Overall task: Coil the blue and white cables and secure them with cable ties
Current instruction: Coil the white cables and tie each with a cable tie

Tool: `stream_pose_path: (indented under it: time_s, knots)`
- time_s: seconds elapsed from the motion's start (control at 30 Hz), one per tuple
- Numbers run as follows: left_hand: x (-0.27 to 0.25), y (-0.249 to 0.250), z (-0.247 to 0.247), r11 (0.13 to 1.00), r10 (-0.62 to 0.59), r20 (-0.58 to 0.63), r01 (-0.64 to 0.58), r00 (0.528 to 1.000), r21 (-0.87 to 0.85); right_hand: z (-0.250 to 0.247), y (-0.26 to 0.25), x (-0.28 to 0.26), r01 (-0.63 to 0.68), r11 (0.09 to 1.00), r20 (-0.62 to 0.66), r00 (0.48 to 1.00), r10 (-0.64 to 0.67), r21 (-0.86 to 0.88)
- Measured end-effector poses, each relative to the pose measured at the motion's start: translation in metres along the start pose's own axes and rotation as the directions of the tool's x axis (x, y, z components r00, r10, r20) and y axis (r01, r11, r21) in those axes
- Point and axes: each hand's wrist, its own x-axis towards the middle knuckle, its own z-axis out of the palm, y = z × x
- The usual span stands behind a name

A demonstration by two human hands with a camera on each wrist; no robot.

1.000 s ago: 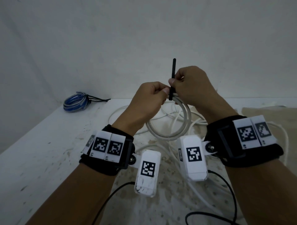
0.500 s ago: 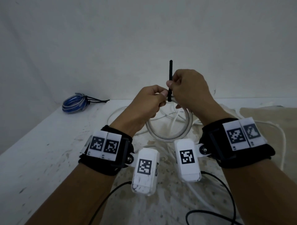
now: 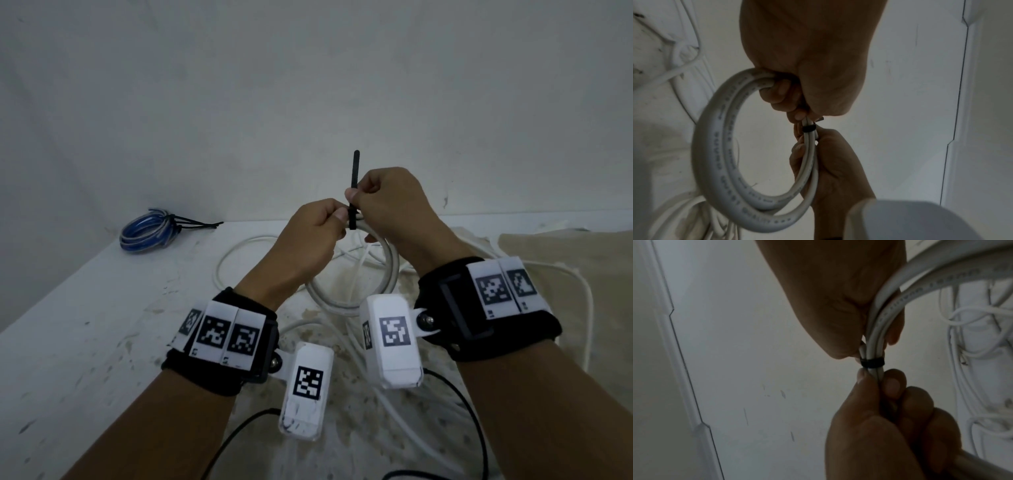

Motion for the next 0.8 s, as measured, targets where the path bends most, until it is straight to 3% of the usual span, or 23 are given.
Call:
stream_pose_path:
  time_s: [0.23,0.33,0.53,0.8]
  knots:
    - [-0.002,0.01,0.006,0.999,-0.007,-0.081,0.011,0.997,0.043,-0.001,0.001,0.001,0.047,0.999,0.014,0.999,-0.048,0.006]
    - [-0.004,0.012,0.006,0.995,0.028,-0.071,-0.021,0.997,0.1,-0.004,0.002,0.001,0.034,0.995,0.048,0.998,-0.039,0.093]
    - [-0.002,0.008,0.005,0.999,0.003,-0.019,-0.002,1.0,0.047,-0.009,0.002,-0.001,-0.042,0.974,0.149,0.989,0.008,0.223]
    - [0.0,0.002,0.005,0.994,-0.042,-0.012,0.04,0.999,-0.106,-0.005,0.007,0.007,0.065,0.996,0.014,0.998,-0.066,0.062]
